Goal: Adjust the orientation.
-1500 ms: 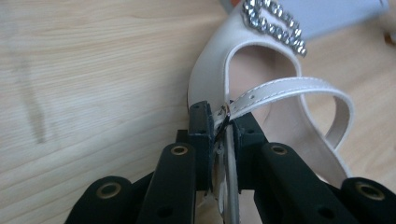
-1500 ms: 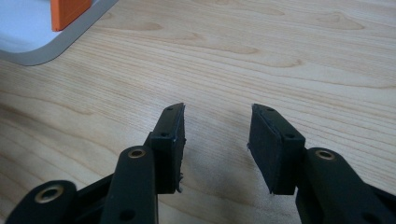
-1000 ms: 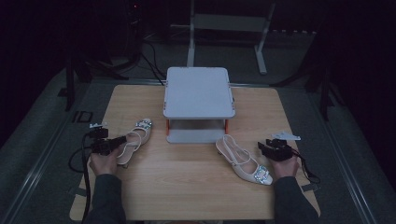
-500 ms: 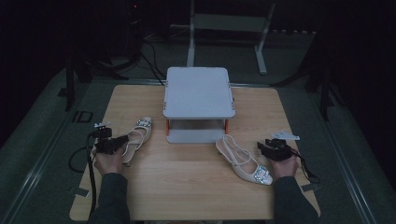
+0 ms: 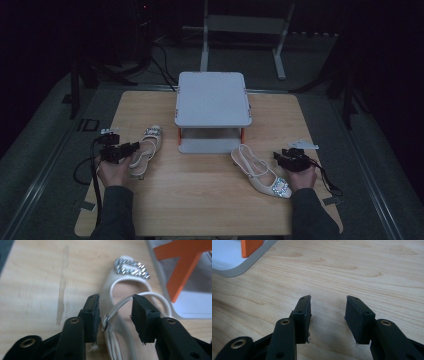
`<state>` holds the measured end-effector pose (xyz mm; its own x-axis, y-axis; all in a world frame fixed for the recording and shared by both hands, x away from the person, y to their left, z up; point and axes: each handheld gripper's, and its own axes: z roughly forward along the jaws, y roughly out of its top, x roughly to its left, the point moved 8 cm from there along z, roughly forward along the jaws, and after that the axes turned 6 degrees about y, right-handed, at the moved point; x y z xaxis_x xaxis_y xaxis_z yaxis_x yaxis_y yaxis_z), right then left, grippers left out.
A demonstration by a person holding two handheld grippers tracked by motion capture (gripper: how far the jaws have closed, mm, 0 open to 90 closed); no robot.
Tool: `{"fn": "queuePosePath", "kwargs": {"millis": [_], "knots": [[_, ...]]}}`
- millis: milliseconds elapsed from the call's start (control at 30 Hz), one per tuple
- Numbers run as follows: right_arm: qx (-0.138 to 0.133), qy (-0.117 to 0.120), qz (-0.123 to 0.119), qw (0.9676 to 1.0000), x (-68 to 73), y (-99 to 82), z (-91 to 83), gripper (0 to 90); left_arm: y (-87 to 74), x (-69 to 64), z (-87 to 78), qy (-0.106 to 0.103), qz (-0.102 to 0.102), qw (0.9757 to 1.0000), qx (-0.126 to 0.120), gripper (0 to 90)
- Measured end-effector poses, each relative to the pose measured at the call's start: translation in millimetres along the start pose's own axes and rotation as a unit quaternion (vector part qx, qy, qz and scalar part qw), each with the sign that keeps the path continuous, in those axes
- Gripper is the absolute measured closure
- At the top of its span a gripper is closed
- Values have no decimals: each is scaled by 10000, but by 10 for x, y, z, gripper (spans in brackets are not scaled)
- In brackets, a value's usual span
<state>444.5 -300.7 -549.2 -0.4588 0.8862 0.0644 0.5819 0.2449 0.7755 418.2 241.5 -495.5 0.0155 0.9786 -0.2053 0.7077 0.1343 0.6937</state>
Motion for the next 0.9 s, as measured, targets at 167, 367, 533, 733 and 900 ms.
{"fn": "queuePosePath", "kwargs": {"millis": [167, 367, 533, 733, 900], "knots": [[-15, -6, -20, 10000, 3, 5, -3, 555, 156, -66, -128, -42, 334, 9992, -202, 566], [-12, 11, -28, 10000, 2, 6, -6, 555, 252, -171, -128, -74, 678, 9976, -93, 566], [-19, 20, -9, 10000, -9, 7, -9, 554, 166, -209, -21, 66, 1095, 9930, 437, 579], [-11, 13, -20, 10000, 0, 7, -6, 554, 67, -168, 125, 116, 1258, 9893, 727, 560], [-9, 10, -13, 10000, -1, 10, -8, 554, 27, -95, 278, 237, 1093, 9885, 1022, 585]]}}
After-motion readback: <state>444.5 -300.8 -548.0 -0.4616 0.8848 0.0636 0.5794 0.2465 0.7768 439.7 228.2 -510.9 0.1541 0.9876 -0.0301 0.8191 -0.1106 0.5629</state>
